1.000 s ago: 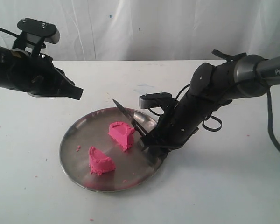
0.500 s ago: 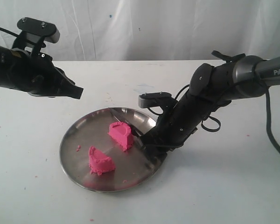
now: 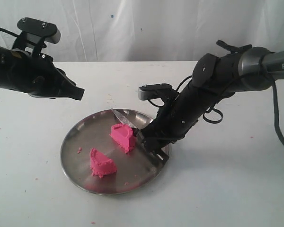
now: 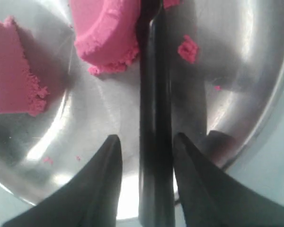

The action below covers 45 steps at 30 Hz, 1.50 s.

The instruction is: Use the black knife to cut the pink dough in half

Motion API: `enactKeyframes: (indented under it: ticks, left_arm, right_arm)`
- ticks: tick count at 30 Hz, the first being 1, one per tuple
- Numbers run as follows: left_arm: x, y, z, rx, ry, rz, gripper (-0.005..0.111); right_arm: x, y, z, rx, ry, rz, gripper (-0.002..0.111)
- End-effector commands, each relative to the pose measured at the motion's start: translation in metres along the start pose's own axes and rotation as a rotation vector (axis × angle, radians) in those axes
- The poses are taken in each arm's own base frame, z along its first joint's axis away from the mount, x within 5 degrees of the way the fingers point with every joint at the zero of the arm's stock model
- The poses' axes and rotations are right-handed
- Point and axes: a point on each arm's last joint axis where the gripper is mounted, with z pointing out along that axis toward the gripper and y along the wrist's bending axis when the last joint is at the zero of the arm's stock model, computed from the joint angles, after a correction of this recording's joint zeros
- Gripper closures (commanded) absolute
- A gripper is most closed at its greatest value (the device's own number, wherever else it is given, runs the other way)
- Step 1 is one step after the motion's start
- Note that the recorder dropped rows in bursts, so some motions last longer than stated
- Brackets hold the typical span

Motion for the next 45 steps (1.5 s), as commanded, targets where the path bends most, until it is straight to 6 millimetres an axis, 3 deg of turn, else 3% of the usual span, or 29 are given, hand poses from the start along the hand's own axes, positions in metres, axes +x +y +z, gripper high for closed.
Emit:
enactKeyframes:
  ticks: [1, 7, 9, 15, 19, 23, 26, 28, 32, 36, 41, 43, 45]
  left_arm:
    - [-0.002, 0.000, -0.004, 0.004, -0.012, -0.018, 0.107]
    - [-0.002, 0.000, -0.004, 0.004, -0.012, -0.018, 0.107]
    - [-0.002, 0.000, -0.004, 0.004, -0.012, -0.018, 0.107]
    - [-0.002, 0.000, -0.004, 0.004, -0.012, -0.018, 0.107]
    - [-0.002, 0.000, -0.004, 0.004, -0.011, -0.007, 0.107]
    - [0.000, 0.001, -0.004, -0.013, 0.018, 0.120, 0.107]
    - [0.006, 0.005, -0.007, -0.025, 0.076, 0.202, 0.107]
    - [0.008, 0.013, -0.013, -0.039, 0.098, 0.137, 0.107]
    - [0.023, 0.049, -0.029, -0.128, 0.139, 0.007, 0.107]
    - [0.058, 0.082, -0.044, -0.239, 0.182, -0.206, 0.107]
    - [0.094, 0.098, -0.062, -0.354, 0.154, -0.379, 0.107]
    - [0.099, 0.096, -0.074, -0.386, 0.106, -0.436, 0.107]
    - [0.093, 0.089, -0.094, -0.423, -0.010, -0.424, 0.107]
  right_arm:
    - [-0.004, 0.004, -0.018, 0.026, -0.020, -0.068, 0.074]
    - [-0.010, 0.011, -0.057, 0.121, -0.082, -0.165, 0.074]
    - [-0.009, 0.009, -0.062, 0.168, -0.074, -0.160, 0.074]
    - [-0.007, 0.010, -0.062, 0.157, -0.053, -0.135, 0.074]
    - [-0.003, 0.010, -0.059, 0.141, -0.012, -0.138, 0.065]
    - [-0.003, 0.007, -0.057, 0.159, -0.007, -0.156, 0.062]
    - [-0.005, 0.009, -0.067, 0.185, -0.032, -0.164, 0.069]
    - [-0.006, 0.007, -0.078, 0.235, -0.062, -0.151, 0.080]
    - [-0.004, -0.016, -0.110, 0.362, -0.151, -0.042, 0.108]
    - [0.014, -0.058, -0.128, 0.429, -0.227, 0.142, 0.108]
    - [0.047, -0.102, -0.135, 0.461, -0.293, 0.370, 0.108]
    - [0.056, -0.107, -0.147, 0.457, -0.357, 0.446, 0.108]
    - [0.058, -0.098, -0.171, 0.474, -0.457, 0.446, 0.108]
